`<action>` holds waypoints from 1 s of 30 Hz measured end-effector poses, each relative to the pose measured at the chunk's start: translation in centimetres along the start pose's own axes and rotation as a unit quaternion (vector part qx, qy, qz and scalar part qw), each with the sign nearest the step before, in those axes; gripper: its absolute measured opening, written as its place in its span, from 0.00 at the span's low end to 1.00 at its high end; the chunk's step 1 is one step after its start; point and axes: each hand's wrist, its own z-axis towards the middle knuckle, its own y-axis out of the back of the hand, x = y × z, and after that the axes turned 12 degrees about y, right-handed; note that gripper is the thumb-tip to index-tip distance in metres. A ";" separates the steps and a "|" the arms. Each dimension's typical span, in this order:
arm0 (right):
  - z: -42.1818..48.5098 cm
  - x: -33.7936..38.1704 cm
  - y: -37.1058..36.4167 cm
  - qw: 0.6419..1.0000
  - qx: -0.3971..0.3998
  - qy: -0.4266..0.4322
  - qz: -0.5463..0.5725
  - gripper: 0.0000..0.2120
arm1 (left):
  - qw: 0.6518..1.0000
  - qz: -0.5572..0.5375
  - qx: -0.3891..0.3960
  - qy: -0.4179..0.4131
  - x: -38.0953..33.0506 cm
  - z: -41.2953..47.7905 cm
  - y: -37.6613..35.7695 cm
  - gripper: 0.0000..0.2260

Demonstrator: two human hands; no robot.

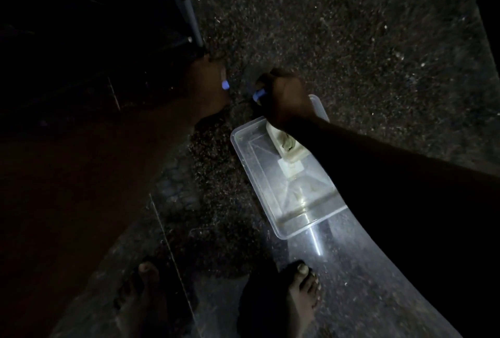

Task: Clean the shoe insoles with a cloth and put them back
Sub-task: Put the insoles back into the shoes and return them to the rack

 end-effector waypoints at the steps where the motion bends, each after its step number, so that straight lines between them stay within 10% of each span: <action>1: -0.5 0.4 0.5 1.000 -0.009 0.000 0.005 0.09 | 0.997 -0.064 -0.005 0.034 -0.2 -1.1 -0.1 0.06; 5: -2.2 2.4 2.5 0.999 -0.035 -0.007 0.015 0.10 | 0.981 -0.130 0.042 0.139 -2.4 -4.7 0.7 0.11; 21: -7.2 1.7 -0.4 0.975 0.031 0.134 -0.177 0.06 | 0.989 0.140 0.011 -0.056 -5.9 -11.8 -3.5 0.17; 30: -6.5 0.8 -1.7 0.964 0.067 0.086 -0.244 0.13 | 0.991 0.125 0.037 0.017 -6.6 -12.0 -3.0 0.21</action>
